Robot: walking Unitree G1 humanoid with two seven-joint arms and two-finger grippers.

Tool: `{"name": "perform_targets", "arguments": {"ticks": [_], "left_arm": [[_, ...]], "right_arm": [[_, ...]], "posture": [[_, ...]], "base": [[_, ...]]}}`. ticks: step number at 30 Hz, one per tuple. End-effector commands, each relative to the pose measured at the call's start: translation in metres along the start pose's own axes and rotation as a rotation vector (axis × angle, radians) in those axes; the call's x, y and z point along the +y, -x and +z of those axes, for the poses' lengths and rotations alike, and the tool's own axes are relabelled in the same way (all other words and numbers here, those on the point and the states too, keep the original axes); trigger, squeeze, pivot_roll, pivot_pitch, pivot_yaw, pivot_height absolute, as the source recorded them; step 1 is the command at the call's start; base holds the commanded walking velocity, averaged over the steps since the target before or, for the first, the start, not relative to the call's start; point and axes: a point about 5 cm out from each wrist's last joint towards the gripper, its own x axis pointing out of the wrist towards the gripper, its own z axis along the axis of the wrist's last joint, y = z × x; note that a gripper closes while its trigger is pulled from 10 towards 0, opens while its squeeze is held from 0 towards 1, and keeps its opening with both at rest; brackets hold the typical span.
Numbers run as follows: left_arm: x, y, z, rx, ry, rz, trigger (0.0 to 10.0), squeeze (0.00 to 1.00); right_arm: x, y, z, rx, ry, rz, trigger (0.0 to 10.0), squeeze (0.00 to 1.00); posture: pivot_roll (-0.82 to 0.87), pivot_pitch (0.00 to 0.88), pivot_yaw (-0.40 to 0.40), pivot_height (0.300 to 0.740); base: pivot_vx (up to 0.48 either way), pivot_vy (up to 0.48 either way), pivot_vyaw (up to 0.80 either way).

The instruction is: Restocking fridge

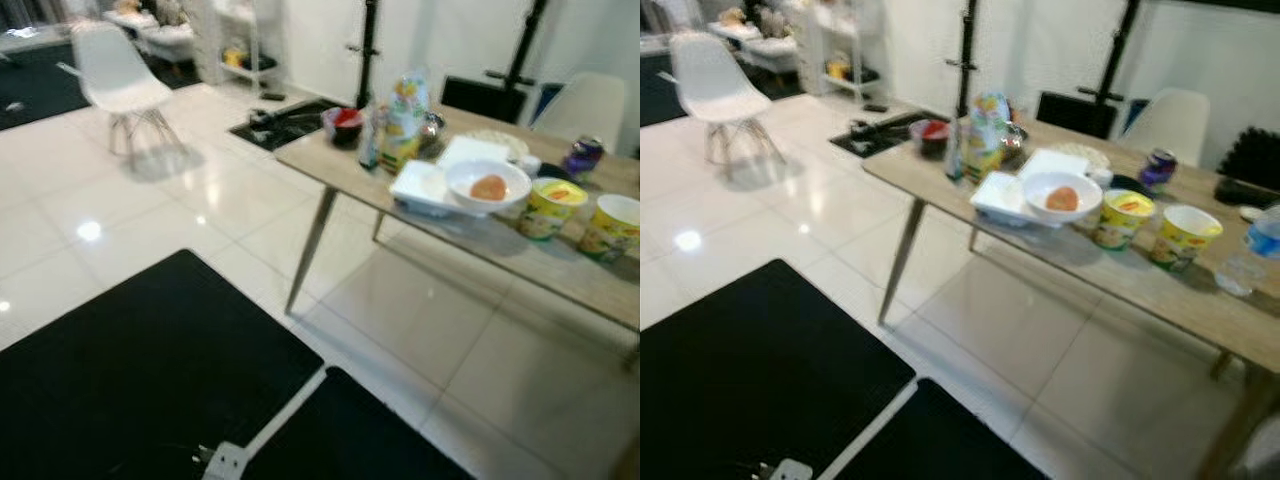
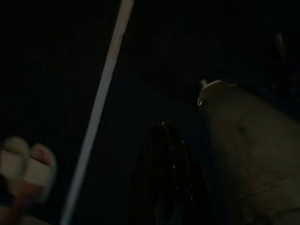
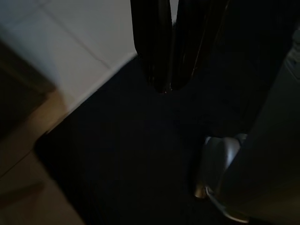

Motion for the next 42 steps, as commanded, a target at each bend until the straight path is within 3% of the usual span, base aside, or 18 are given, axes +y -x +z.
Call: {"name": "perform_targets", "arguments": {"ticks": [1,16,27,29,35,38,42], "left_arm": [[-0.005,0.0,-0.007,0.026,0.002,-0.017,10.0,0.0],[-0.012,-0.001,-0.002,0.014,0.0,-0.022,10.0,0.0],[0.002,0.001,-0.006,0.013,0.006,-0.007,10.0,0.0],[0.007,0.003,-0.012,0.016,0.047,0.004,10.0,0.0],[0.008,0.004,-0.013,-0.001,0.044,-0.011,10.0,0.0],[0.01,0.004,-0.01,-0.032,0.157,0.001,10.0,0.0],[0.01,0.003,-0.007,-0.031,0.193,-0.017,10.0,0.0]], "right_arm": [[-0.002,0.0,-0.002,0.011,-0.001,-0.007,10.0,0.0],[-0.003,0.0,-0.001,0.012,-0.004,-0.015,10.0,0.0],[0.006,-0.001,0.005,-0.009,-0.003,-0.003,10.0,0.0],[0.013,-0.002,0.006,-0.012,-0.002,0.006,10.0,0.0],[0.021,-0.002,0.009,-0.02,-0.004,0.017,10.0,0.0],[0.015,-0.002,0.007,-0.024,-0.011,0.014,10.0,0.0],[0.013,-0.002,0.007,-0.032,-0.021,0.015,10.0,0.0]], "posture": [[-0.04,0.0,0.011,0.74],[-0.04,0.0,0.014,0.74],[-0.04,0.0,0.015,0.74],[-0.04,0.0,0.015,0.74],[-0.04,0.0,0.013,0.74],[-0.04,0.0,0.013,0.74],[-0.04,0.0,0.013,0.74]], "base": [[0.0,0.0,-0.78],[0.0,0.0,-0.78],[0.0,0.0,0.0],[0.137,0.0,0.0],[0.046,0.0,0.0],[0.0,0.0,0.0],[0.0,0.0,0.0]]}}
